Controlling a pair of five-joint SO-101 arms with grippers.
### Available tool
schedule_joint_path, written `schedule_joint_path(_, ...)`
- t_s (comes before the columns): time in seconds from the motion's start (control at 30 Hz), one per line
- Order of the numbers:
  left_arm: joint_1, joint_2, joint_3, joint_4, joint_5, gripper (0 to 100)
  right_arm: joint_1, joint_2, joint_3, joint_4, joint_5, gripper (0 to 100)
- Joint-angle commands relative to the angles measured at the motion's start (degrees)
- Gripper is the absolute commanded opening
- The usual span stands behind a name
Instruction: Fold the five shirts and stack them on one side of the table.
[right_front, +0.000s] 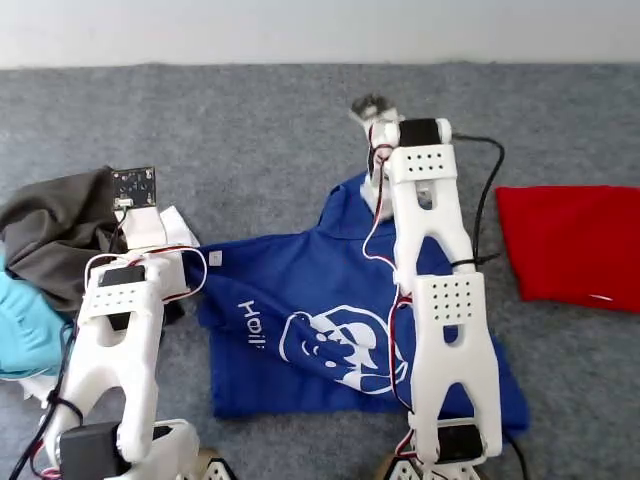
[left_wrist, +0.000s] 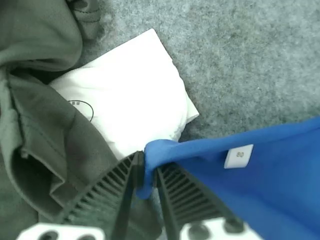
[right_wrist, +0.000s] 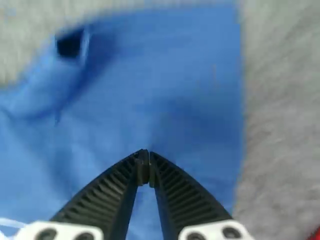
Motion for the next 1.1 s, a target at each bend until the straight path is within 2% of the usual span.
schedule_joint_path(0.0, 0.18, -0.18, -2.15, -0.18, -0.44, 1, 2.59, -7.34, 12.66, 2.59, 0.00, 1.3)
schedule_joint_path(0.27, 0.18, -0.35, -2.07, -0.26, -0.44, 1, 6.55, -14.20, 36.92, 2.33, 5.10, 1.3)
schedule_joint_path(0.5, 0.18, -0.35, -1.98, -0.26, -0.44, 1, 6.46, -27.82, 55.30, 1.98, 10.64, 1.4)
schedule_joint_path(0.57, 0.18, -0.35, -1.98, -0.26, -0.44, 1, 6.37, -30.90, 58.99, -1.01, 11.08, 1.9)
schedule_joint_path(0.87, 0.18, -0.35, -1.98, -0.26, -0.44, 1, 5.32, -42.77, 52.66, -3.12, 10.55, 2.0)
schedule_joint_path(1.07, 0.26, -0.35, -1.98, -0.26, -0.44, 1, -1.54, -44.79, 41.76, 2.24, 10.55, 2.0)
